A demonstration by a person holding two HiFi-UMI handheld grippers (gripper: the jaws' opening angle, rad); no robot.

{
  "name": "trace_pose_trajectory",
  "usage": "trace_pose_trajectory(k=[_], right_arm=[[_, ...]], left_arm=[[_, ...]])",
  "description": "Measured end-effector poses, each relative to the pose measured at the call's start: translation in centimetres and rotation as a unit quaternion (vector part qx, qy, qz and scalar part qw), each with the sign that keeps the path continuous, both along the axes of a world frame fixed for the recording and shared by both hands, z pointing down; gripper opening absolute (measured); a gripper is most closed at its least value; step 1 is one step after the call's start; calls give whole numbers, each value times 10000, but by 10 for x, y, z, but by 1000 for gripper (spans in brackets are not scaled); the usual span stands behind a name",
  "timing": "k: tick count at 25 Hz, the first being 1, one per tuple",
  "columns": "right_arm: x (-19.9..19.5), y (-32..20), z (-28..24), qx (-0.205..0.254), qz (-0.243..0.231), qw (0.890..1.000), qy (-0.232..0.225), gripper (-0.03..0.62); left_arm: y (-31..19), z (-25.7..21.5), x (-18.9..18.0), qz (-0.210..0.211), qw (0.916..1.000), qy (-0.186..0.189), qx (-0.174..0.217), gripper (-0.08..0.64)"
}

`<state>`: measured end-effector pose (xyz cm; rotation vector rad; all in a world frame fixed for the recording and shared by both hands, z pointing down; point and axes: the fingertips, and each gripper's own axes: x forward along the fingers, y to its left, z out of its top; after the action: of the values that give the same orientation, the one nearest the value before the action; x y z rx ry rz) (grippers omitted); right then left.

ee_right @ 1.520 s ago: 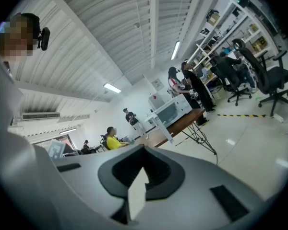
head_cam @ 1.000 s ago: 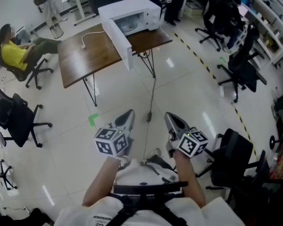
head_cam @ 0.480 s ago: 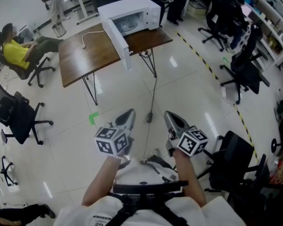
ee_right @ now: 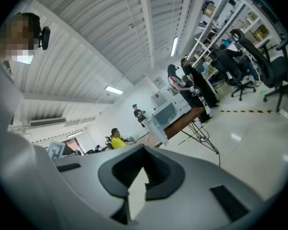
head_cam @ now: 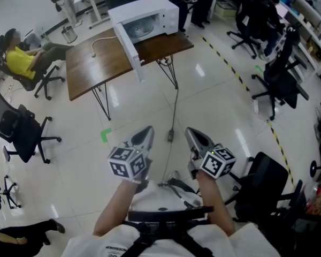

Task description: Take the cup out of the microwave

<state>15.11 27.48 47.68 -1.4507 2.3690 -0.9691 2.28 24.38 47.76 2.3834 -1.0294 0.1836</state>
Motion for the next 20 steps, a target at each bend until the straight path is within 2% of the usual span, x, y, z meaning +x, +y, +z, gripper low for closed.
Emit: trace_pose_trajectory(k=[10,15,20], right_arm=[[39,-3,11,-102,-83,9999,-57,8],[49,-18,18,-102,-24,9998,-167,8],[50,-43,26,-177,-27,9998,-95,8]], left_arm=[[6,11,33,-123,9998,-148,-93,-12],[-9,12,43,-80,9997,-214,-67,-12],[-36,16,51,46,9994,-342,63,-12]])
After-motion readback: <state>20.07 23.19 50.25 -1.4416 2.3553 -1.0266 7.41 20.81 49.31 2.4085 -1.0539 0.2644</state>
